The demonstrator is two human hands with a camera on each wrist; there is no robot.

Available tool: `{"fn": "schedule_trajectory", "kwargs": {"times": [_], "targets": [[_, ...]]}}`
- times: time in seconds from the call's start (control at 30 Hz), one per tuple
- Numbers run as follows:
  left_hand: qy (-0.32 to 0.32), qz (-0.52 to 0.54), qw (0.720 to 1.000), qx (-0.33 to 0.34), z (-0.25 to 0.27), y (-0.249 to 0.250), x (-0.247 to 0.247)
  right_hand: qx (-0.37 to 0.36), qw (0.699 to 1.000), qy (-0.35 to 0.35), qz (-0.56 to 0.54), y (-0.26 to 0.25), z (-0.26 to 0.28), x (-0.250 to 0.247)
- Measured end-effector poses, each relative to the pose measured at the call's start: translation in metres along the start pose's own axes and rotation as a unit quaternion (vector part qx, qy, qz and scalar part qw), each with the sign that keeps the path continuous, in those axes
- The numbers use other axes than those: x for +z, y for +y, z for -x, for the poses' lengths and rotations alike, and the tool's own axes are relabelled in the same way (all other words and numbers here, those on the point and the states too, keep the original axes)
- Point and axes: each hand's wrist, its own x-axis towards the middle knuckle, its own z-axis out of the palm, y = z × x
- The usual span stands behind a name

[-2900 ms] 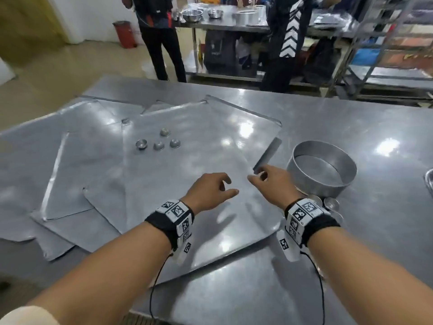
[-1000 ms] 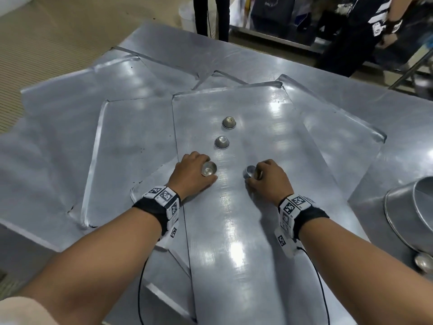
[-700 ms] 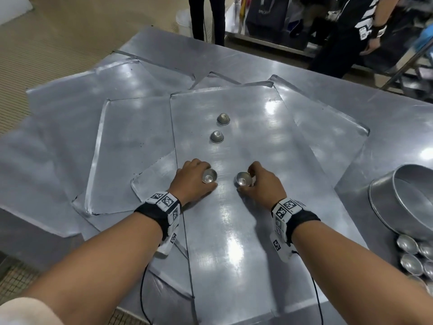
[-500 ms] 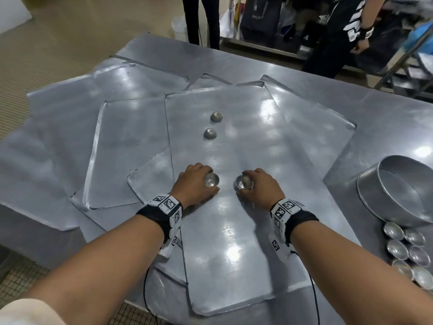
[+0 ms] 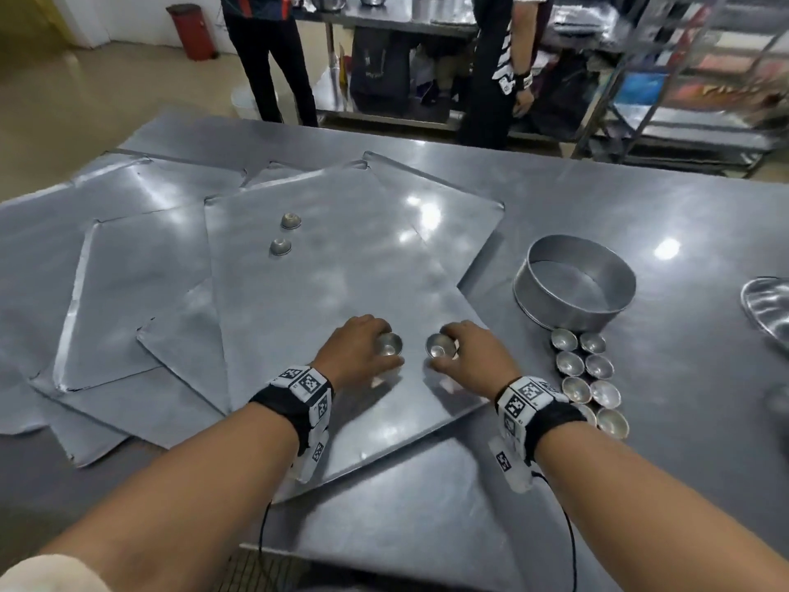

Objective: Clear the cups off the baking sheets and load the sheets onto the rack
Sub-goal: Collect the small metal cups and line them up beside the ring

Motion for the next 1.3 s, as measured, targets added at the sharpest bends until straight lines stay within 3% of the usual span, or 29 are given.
{"fn": "schedule_trajectory", "kwargs": {"times": [0.3, 0.57, 0.67, 1.1, 1.3], "targets": [[-0.019, -0.004, 0.995, 0.093, 0.005, 0.129, 0.066, 0.081, 0.994, 0.058, -0.033, 0.1, 0.109, -0.035], [-0.062, 0.003, 0.988, 0.139, 0.015, 0.189, 0.127, 0.143, 0.988, 0.054, -0.025, 0.159, 0.172, -0.043], [-0.067, -0.011, 0.986, 0.153, 0.023, 0.202, 0.147, 0.154, 0.985, 0.063, -0.044, 0.175, 0.188, -0.034], [-0.142, -0.002, 0.986, 0.091, 0.051, 0.209, 0.201, 0.186, 0.979, 0.024, -0.082, 0.209, 0.232, 0.01], [-0.125, 0.009, 0.989, 0.079, 0.054, 0.207, 0.208, 0.178, 0.98, 0.018, -0.089, 0.215, 0.233, 0.018]]}}
